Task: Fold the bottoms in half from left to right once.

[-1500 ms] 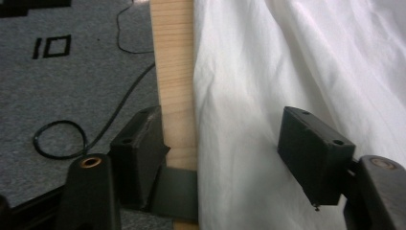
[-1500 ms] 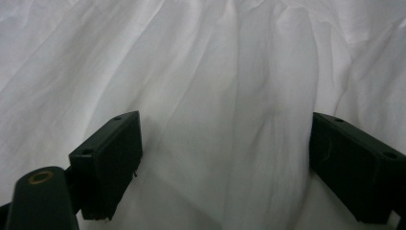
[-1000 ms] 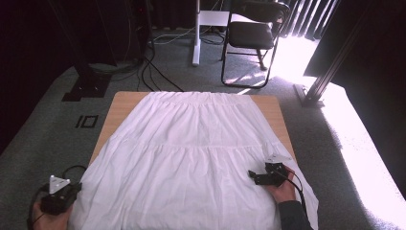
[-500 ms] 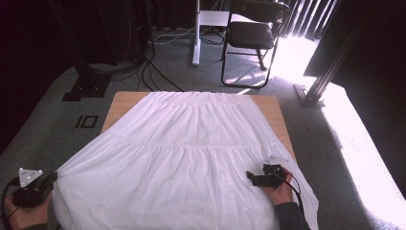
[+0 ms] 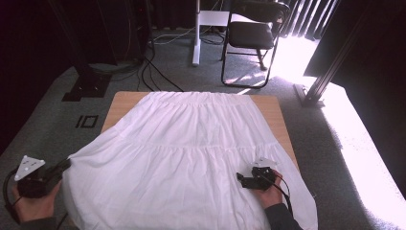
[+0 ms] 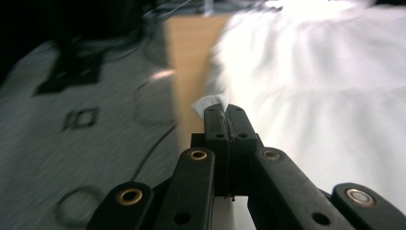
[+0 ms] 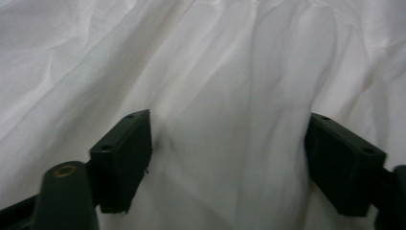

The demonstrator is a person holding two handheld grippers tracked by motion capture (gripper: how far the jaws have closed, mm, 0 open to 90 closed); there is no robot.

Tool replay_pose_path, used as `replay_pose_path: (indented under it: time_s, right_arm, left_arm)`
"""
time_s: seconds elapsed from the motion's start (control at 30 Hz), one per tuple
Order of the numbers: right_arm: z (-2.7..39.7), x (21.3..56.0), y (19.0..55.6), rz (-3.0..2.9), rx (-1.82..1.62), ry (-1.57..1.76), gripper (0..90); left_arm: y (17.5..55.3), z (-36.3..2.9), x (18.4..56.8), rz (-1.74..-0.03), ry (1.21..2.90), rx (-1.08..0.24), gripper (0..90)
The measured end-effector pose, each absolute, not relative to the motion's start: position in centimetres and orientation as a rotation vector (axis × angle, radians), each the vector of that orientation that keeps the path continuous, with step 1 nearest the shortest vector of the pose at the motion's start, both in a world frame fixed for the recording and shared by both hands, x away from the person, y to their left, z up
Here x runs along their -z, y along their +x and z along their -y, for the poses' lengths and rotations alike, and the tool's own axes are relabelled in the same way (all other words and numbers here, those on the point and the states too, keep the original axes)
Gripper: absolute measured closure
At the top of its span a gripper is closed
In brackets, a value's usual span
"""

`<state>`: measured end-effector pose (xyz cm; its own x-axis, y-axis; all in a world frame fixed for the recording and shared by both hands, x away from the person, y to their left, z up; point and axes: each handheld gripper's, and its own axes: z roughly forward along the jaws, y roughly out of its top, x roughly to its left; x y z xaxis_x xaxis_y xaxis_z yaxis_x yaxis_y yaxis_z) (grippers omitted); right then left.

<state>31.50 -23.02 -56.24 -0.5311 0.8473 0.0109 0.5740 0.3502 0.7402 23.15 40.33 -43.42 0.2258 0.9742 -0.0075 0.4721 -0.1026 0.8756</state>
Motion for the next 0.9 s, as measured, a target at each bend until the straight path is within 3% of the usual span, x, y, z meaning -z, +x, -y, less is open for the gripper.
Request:
replay_pose_path:
  time_s: [0.3, 0.57, 0.73, 0.9]
  right_arm:
    - [27.2, 55.8, 30.8, -2.131, -0.933, 1.334, 29.3]
    - [27.9, 54.7, 29.2, -2.104, -0.917, 1.296, 29.2]
    - [29.5, 54.3, 28.0, -2.045, -0.926, 1.337, 29.1]
    - [30.4, 54.4, 27.8, -2.014, -0.949, 1.369, 29.2]
  left_arm:
    - [24.8, -31.9, 39.5, -1.045, 1.78, -0.635, 90.0]
    - [27.0, -22.2, 37.4, -0.752, 1.874, -0.477, 90.0]
    - [29.7, -14.0, 38.1, -0.593, 1.934, -0.334, 90.0]
    - [30.8, -9.0, 38.8, -0.522, 1.962, -0.277, 90.0]
